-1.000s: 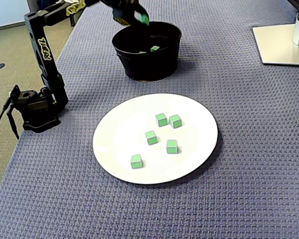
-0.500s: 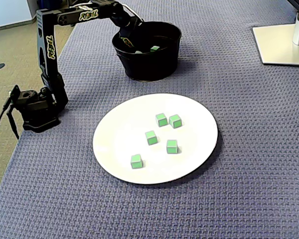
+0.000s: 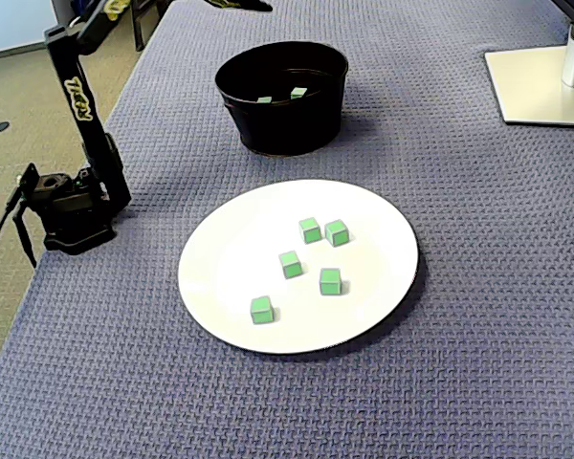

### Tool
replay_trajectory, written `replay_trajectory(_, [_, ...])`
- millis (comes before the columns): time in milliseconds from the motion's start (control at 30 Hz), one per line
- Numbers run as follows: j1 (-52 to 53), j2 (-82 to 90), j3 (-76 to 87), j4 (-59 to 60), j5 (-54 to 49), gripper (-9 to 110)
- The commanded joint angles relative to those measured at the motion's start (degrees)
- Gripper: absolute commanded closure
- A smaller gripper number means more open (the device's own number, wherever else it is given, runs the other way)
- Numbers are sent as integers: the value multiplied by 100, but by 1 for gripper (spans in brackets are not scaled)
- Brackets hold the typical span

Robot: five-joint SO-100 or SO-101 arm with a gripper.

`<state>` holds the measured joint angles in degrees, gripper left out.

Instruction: Pick up the items on the white plate and put them in the black container.

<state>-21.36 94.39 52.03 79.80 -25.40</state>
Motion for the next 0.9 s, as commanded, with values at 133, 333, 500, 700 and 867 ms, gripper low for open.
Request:
replay_trajectory(133, [3340, 62, 255, 18, 958, 71])
replay_trajectory(333, [3929, -650, 1239, -149, 870, 74])
replay_trajectory(500, [3683, -1213, 2083, -721, 703, 74])
replay_trajectory(700, [3428, -1978, 2426, -1222, 580, 74])
replay_trajectory(867, [3410, -2575, 2101, -1222, 501, 74])
